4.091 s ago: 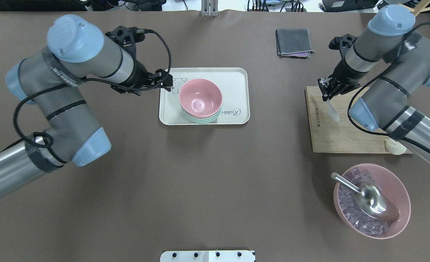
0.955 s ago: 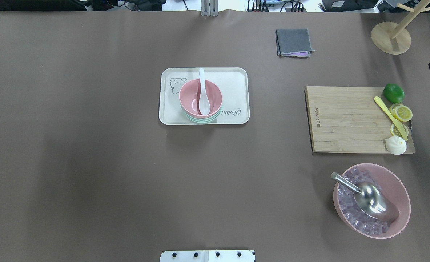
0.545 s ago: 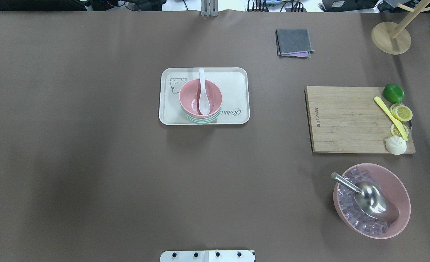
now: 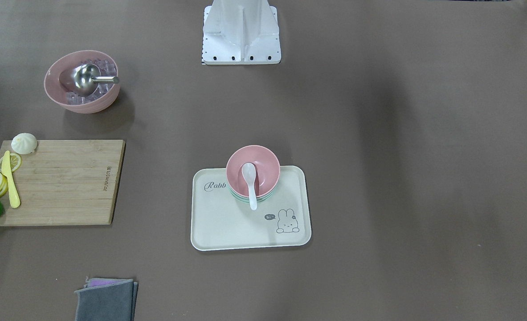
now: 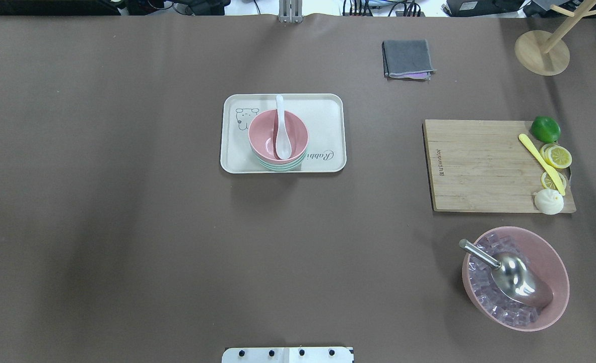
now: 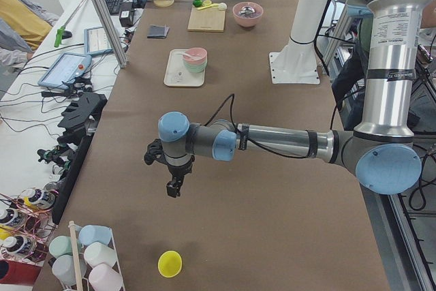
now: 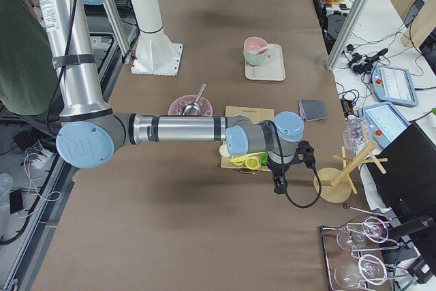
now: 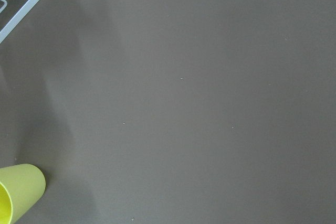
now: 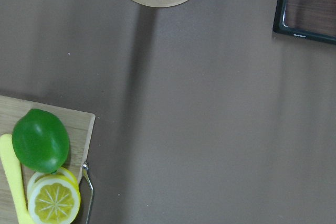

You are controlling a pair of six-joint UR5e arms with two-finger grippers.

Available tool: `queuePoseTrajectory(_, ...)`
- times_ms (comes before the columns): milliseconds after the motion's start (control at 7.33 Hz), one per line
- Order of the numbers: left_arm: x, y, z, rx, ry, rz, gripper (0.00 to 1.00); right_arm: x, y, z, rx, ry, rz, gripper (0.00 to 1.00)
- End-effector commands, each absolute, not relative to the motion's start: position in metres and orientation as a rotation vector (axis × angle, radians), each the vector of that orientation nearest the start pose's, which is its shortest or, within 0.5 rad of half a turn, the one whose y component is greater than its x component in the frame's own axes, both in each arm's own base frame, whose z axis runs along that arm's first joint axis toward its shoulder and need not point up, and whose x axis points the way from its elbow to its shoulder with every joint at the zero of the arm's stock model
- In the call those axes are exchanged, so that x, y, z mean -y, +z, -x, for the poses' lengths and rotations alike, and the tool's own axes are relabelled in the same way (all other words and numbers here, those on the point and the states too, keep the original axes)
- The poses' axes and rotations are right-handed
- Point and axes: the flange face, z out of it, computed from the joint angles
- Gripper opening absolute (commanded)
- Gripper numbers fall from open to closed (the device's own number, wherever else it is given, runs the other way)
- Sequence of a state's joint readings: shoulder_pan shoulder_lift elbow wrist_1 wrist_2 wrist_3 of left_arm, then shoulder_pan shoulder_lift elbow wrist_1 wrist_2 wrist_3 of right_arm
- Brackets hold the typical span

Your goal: Stack pink bowl on green and place spoon

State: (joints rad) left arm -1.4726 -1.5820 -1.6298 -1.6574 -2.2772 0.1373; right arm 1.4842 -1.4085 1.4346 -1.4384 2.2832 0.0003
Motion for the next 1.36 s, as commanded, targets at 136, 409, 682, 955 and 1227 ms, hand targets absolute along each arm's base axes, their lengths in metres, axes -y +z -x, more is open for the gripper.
queuePoseTrajectory(136, 0.513, 0.609, 0.020, -0.704, 0.286, -0.182, 0.98, 0.569, 0.640, -0.018, 0.730, -0.142, -0.108, 1.00)
queuePoseTrajectory(409, 0.515, 0.606, 0.020, -0.701, 0.287, -0.191, 0.98, 0.557, 0.644, -0.016, 0.779, -0.147, -0.131, 1.00)
queuePoseTrajectory(682, 0.514, 0.610, 0.020, -0.702, 0.285, -0.183, 0.98, 0.556, 0.647, -0.016, 0.782, -0.151, -0.129, 1.00)
queuePoseTrajectory(955, 0.515, 0.607, 0.020, -0.704, 0.289, -0.191, 0.98, 0.558, 0.638, -0.015, 0.794, -0.149, -0.139, 1.00)
queuePoseTrajectory(1227, 0.515, 0.601, 0.020, -0.706, 0.295, -0.203, 0.98, 0.557, 0.643, -0.016, 0.783, -0.145, -0.131, 1.00)
